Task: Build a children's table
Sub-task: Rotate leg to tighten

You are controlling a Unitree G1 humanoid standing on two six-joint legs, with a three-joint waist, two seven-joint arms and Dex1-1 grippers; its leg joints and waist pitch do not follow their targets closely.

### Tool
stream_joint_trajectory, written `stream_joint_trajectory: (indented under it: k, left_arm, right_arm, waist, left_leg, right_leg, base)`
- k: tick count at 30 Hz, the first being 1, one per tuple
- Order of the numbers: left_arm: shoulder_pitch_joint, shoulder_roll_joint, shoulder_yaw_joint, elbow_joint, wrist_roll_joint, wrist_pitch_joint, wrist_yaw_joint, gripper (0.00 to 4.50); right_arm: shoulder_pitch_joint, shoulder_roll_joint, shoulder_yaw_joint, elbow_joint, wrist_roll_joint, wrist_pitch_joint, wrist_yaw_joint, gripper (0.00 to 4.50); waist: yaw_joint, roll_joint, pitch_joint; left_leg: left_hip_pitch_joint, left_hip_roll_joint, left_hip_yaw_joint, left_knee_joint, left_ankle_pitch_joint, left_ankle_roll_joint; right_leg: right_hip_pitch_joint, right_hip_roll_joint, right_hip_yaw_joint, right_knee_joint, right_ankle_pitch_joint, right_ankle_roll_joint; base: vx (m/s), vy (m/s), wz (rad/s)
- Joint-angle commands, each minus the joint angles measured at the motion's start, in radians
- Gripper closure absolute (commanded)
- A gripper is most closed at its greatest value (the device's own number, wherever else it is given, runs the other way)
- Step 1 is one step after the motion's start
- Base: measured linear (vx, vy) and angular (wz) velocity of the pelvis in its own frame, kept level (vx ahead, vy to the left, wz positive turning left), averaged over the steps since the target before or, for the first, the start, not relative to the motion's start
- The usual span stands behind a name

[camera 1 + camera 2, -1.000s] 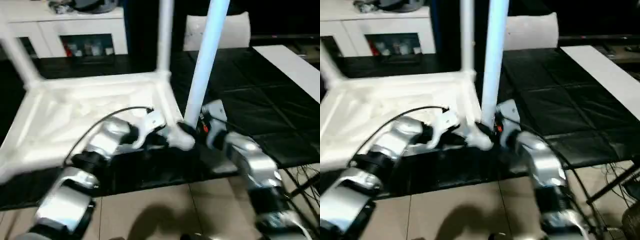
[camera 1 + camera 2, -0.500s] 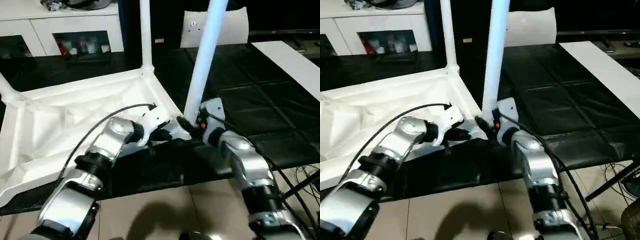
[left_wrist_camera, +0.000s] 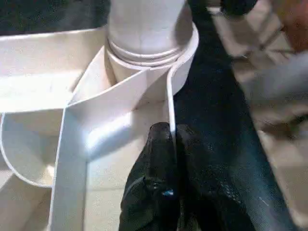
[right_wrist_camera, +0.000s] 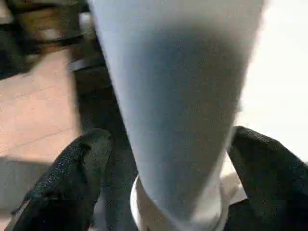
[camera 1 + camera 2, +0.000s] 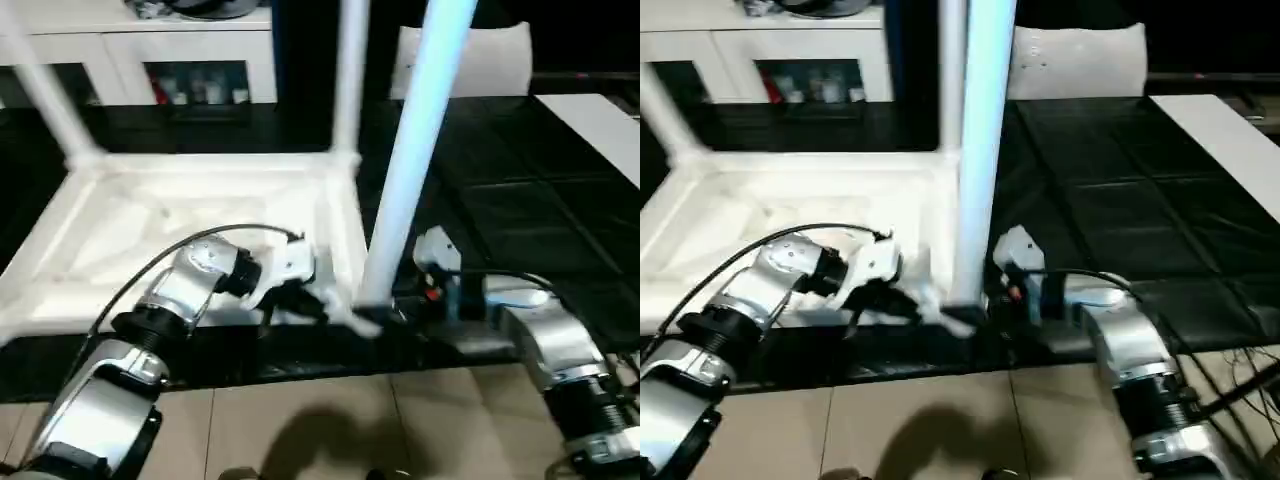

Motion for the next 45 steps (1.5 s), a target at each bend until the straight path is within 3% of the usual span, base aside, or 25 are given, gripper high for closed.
stream_joint_trajectory:
  k: [1, 5, 12, 13, 15, 22, 26, 29, 31, 32, 34, 35, 38, 39, 42, 45]
  left_arm:
    - [-0.036, -0.004, -0.036, -0.041, -0.005, -0.049, -0.077, 4.5]
    - [-0.046, 0.006, -0.052, -0.029, 0.003, -0.075, -0.116, 4.5]
    - [-0.052, 0.017, -0.068, -0.017, 0.004, -0.102, -0.16, 4.5]
    - [-0.051, 0.019, -0.068, -0.017, 0.003, -0.104, -0.167, 4.5]
    - [-0.049, 0.022, -0.068, -0.015, 0.003, -0.109, -0.171, 4.5]
    - [-0.038, 0.032, -0.067, -0.019, -0.002, -0.109, -0.172, 4.5]
    - [-0.033, 0.028, -0.055, -0.022, -0.013, -0.089, -0.161, 4.5]
    - [-0.035, -0.02, 0.005, -0.001, -0.029, 0.015, -0.014, 4.5]
    - [-0.041, -0.041, 0.026, 0.014, -0.024, 0.059, 0.069, 4.5]
    - [-0.044, -0.063, 0.049, 0.024, -0.029, 0.098, 0.135, 4.5]
    - [-0.049, -0.084, 0.063, 0.033, -0.025, 0.125, 0.2, 4.5]
    - [-0.058, -0.106, 0.079, 0.045, -0.022, 0.153, 0.267, 4.5]
    - [-0.081, -0.151, 0.111, 0.073, -0.016, 0.204, 0.4, 4.5]
    - [-0.096, -0.169, 0.126, 0.087, -0.019, 0.222, 0.452, 4.5]
    - [-0.142, -0.226, 0.165, 0.128, -0.012, 0.259, 0.622, 4.5]
    - [-0.158, -0.251, 0.174, 0.137, 0.005, 0.262, 0.689, 4.5]
  right_arm:
    - [-0.027, -0.015, 0.017, -0.01, 0.023, 0.022, 0.069, 0.67]
    - [-0.051, -0.032, 0.04, 0.022, 0.017, 0.024, 0.124, 0.91]
    - [-0.071, -0.045, 0.053, 0.036, 0.027, 0.03, 0.171, 1.6]
    - [-0.075, -0.044, 0.054, 0.041, 0.027, 0.027, 0.174, 1.64]
    - [-0.08, -0.043, 0.057, 0.044, 0.028, 0.028, 0.184, 1.69]
    - [-0.082, -0.03, 0.054, 0.038, 0.052, 0.056, 0.209, 2.37]
    - [-0.071, -0.022, 0.048, 0.017, 0.076, 0.082, 0.203, 2.45]
    - [-0.034, 0.043, 0.017, 0.001, 0.039, 0.074, 0.011, 2.47]
    - [-0.033, 0.087, -0.001, 0.018, 0.002, 0.071, -0.107, 2.5]
    - [-0.036, 0.124, -0.019, 0.033, -0.022, 0.082, -0.204, 2.5]
    - [-0.042, 0.162, -0.04, 0.045, -0.028, 0.101, -0.287, 2.51]
    - [-0.051, 0.199, -0.059, 0.057, -0.036, 0.125, -0.368, 2.53]
    - [-0.072, 0.27, -0.091, 0.08, -0.052, 0.17, -0.523, 2.54]
    - [-0.084, 0.293, -0.095, 0.093, -0.068, 0.179, -0.58, 2.54]
    - [-0.135, 0.379, -0.124, 0.159, -0.11, 0.2, -0.782, 2.54]
    - [-0.154, 0.419, -0.132, 0.186, -0.129, 0.181, -0.85, 2.54]
  waist:
    - [-0.002, -0.003, -0.068]
    - [0.001, -0.004, -0.068]
    - [0.003, -0.006, -0.071]
    - [0.002, -0.011, -0.071]
    - [0.003, -0.007, -0.071]
    - [0.002, -0.009, -0.07]
    - [0.002, -0.008, -0.07]
    - [0.002, 0.002, -0.069]
    - [-0.006, -0.003, -0.068]
    - [-0.013, 0.001, -0.066]
    - [-0.023, -0.005, -0.068]
    - [-0.029, 0.001, -0.067]
    - [-0.048, -0.003, -0.07]
    - [-0.057, 0.0, -0.068]
    - [-0.066, 0.0, -0.071]
    - [-0.067, 0.004, -0.076]
  left_leg:
    - [-0.001, 0.003, 0.019, -0.064, -0.173, 0.092]
    - [0.003, 0.004, 0.019, -0.065, -0.178, 0.07]
    - [-0.001, 0.003, 0.018, -0.064, -0.158, 0.071]
    - [-0.001, 0.002, 0.019, -0.064, -0.157, 0.072]
    - [-0.002, 0.002, 0.018, -0.063, -0.154, 0.072]
    - [-0.003, 0.001, 0.018, -0.064, -0.153, 0.07]
    - [-0.002, 0.002, 0.018, -0.064, -0.152, 0.068]
    - [-0.001, 0.0, 0.017, -0.065, -0.159, 0.053]
    - [-0.001, -0.005, 0.017, -0.066, -0.173, 0.037]
    - [-0.003, -0.007, 0.016, -0.066, -0.174, 0.023]
    - [-0.003, -0.013, 0.013, -0.066, -0.186, 0.02]
    - [-0.007, -0.012, 0.011, -0.068, -0.178, 0.024]
    - [-0.008, -0.015, 0.012, -0.065, -0.167, 0.026]
    - [-0.008, -0.017, 0.014, -0.063, -0.165, 0.027]
    - [-0.009, -0.019, 0.015, -0.061, -0.144, 0.036]
    - [-0.008, -0.016, 0.014, -0.061, -0.112, 0.046]
  right_leg:
    - [0.074, -0.048, 0.041, -0.062, -0.308, -0.176]
    - [0.072, -0.049, 0.041, -0.063, -0.34, -0.164]
    - [0.075, -0.049, 0.04, -0.06, -0.325, -0.162]
    - [0.075, -0.048, 0.04, -0.06, -0.324, -0.16]
    - [0.075, -0.049, 0.04, -0.059, -0.329, -0.16]
    - [0.075, -0.048, 0.039, -0.062, -0.35, -0.149]
    - [0.074, -0.048, 0.039, -0.062, -0.347, -0.15]
    - [0.073, -0.048, 0.038, -0.065, -0.363, -0.143]
    - [0.072, -0.047, 0.035, -0.07, -0.399, -0.124]
    - [0.071, -0.047, 0.034, -0.071, -0.419, -0.114]
    - [0.076, -0.046, 0.028, -0.08, -0.466, -0.087]
    - [0.078, -0.047, 0.029, -0.078, -0.453, -0.089]
    - [0.077, -0.043, 0.029, -0.077, -0.421, -0.099]
    - [0.072, -0.041, 0.03, -0.077, -0.414, -0.107]
    - [0.074, -0.041, 0.031, -0.076, -0.389, -0.119]
    - [0.077, -0.041, 0.033, -0.068, -0.312, -0.143]
  base:
    - [0.0, 0.0, 0.0]
    - [0.0, 0.0, 0.0]
    - [0.0, 0.0, 0.0]
    - [0.0, 0.0, 0.0]
    - [0.0, 0.0, 0.0]
    - [0.0, 0.0, 0.0]
    - [0.0, 0.0, 0.0]
    - [0.0, 0.0, 0.0]
    - [0.0, 0.0, 0.0]
    - [0.0, 0.0, 0.0]
    - [0.0, 0.0, 0.0]
    - [0.0, 0.0, 0.0]
    - [0.0, 0.0, 0.0]
    - [0.0, 0.0, 0.0]
    - [0.0, 0.0, 0.0]
    - [0.0, 0.0, 0.0]
